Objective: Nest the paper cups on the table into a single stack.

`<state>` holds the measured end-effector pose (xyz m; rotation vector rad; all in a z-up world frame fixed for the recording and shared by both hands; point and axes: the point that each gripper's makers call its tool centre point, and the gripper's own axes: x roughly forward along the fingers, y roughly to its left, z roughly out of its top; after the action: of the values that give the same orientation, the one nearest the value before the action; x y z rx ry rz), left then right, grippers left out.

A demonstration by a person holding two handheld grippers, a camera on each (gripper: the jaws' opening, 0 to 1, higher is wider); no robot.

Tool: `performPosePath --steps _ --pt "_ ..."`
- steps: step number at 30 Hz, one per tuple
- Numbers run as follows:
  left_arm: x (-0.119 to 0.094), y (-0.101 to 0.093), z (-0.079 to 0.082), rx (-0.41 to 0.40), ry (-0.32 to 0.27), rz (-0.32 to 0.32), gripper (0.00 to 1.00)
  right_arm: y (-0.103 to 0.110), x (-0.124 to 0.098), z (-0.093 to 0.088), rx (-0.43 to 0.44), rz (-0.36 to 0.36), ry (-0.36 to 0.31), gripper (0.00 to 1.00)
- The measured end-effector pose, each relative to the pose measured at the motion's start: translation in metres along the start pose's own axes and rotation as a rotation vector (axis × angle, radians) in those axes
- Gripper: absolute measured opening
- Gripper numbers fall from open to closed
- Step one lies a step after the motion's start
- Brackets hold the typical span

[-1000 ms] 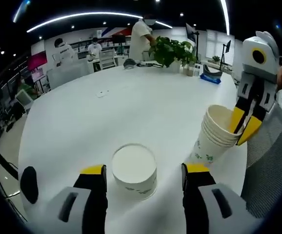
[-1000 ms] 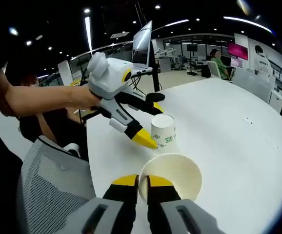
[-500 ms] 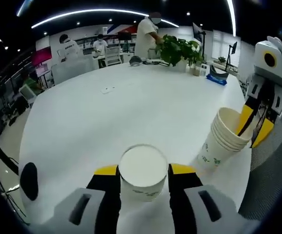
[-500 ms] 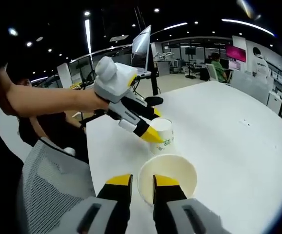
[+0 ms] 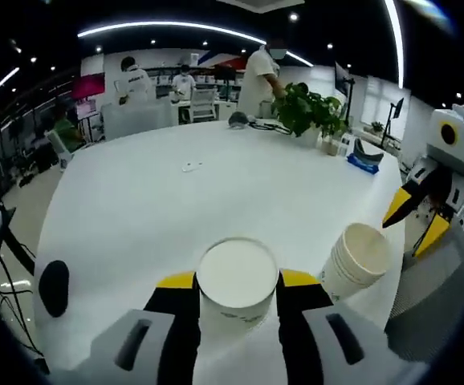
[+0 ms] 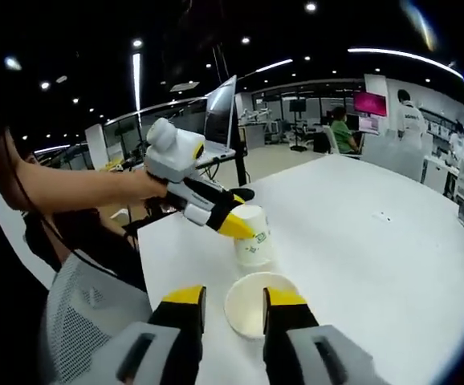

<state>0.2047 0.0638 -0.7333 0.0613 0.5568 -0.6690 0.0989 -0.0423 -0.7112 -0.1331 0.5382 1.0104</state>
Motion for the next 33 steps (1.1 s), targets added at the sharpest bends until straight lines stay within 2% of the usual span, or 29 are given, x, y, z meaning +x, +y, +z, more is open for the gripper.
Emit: performPosePath --steps 2,5,9,14,21,23,29,33 --pt "-0.007 -0.004 0.012 -0.016 -0.028 0.001 0.35 0.001 -0.002 0.002 0.002 -0.006 -0.013 0.29" --pt "-0.015 -0.007 0.021 -0.066 -0.025 0.008 0.35 0.000 -0.004 0.003 0.008 -0.017 -0.023 0.30" --pt "-0.028 -0.026 0.044 -0.131 -0.079 -0.033 0.35 0.001 -0.007 0.006 0.015 -0.024 -0.043 0.31" --pt "-0.038 -0.045 0.061 -0.128 -0.107 -0.059 0.35 0.002 -0.009 0.009 0.024 -0.031 -0.062 0.31" --pt "-0.051 -0.082 0.085 -0.081 -0.152 -0.129 0.35 0.002 -0.013 0.009 0.033 -0.044 -0.080 0.31" --pt "-0.053 -0.082 0.088 -0.073 -0.156 -0.139 0.35 0.002 -0.014 0.009 0.037 -0.050 -0.083 0.31" --pt "-0.058 -0.102 0.103 -0.097 -0.190 -0.181 0.35 -0.001 -0.020 0.012 0.065 -0.067 -0.116 0.32" --pt "-0.056 -0.112 0.107 -0.090 -0.193 -0.200 0.35 -0.006 -0.025 0.015 0.090 -0.081 -0.142 0.31"
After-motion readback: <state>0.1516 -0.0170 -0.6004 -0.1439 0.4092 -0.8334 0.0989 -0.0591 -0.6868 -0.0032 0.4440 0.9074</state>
